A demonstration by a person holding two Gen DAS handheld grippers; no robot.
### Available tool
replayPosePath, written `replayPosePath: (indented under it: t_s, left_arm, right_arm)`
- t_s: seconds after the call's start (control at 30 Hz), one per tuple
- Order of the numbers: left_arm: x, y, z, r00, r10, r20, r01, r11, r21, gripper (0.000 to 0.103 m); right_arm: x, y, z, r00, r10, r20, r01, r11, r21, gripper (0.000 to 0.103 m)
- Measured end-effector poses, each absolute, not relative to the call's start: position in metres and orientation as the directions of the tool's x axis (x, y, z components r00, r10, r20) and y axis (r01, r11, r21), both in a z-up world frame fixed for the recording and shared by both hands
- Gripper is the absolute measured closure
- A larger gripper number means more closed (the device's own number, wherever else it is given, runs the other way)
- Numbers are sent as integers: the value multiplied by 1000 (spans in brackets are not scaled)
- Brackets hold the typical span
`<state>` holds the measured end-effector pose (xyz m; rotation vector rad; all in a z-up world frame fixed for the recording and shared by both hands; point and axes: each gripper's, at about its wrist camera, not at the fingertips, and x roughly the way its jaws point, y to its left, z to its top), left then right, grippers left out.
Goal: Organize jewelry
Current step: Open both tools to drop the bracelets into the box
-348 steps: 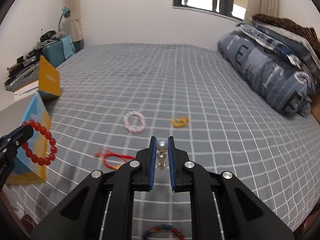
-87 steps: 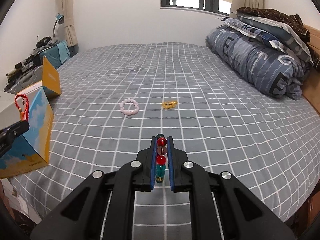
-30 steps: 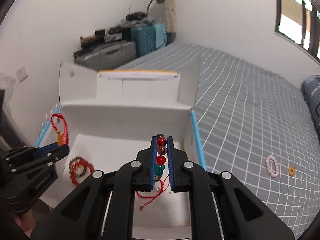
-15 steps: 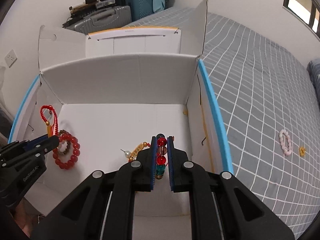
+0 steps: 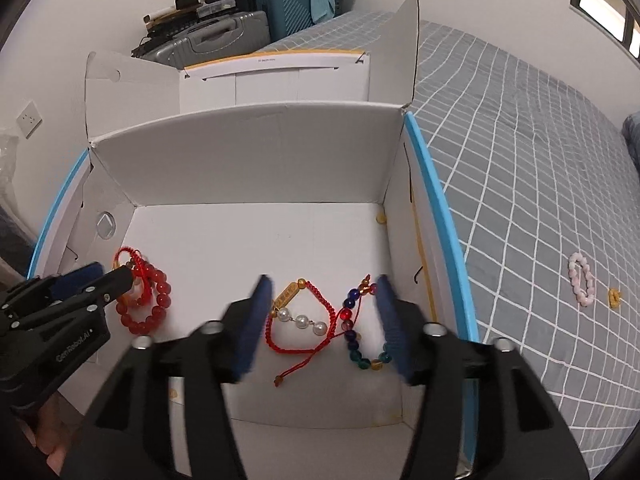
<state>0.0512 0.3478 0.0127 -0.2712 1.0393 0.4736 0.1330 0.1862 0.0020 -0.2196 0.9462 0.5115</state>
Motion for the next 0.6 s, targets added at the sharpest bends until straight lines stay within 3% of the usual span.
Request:
replayPosePath:
  t_s: [0.13, 0.23, 0.4, 0.6]
  left_arm:
    - [47, 349, 20, 434, 262, -862, -511, 860, 4, 35]
    - [44, 351, 24, 447, 285, -848, -524, 852, 10, 20]
    - [41, 351, 29, 472, 291, -832, -517, 856, 7, 9]
    - [40, 345, 32, 488, 300, -820, -509, 861, 12, 6]
  right_arm:
    - [129, 185, 8, 495, 327, -805, -509, 860, 36, 21]
    - [126, 184, 13, 521, 320, -791, -502, 865, 19, 13]
    - [124, 178, 14, 531, 311, -788, -490, 872, 13, 10]
    - [121, 173, 16, 522, 320, -791, -490, 871, 28, 10]
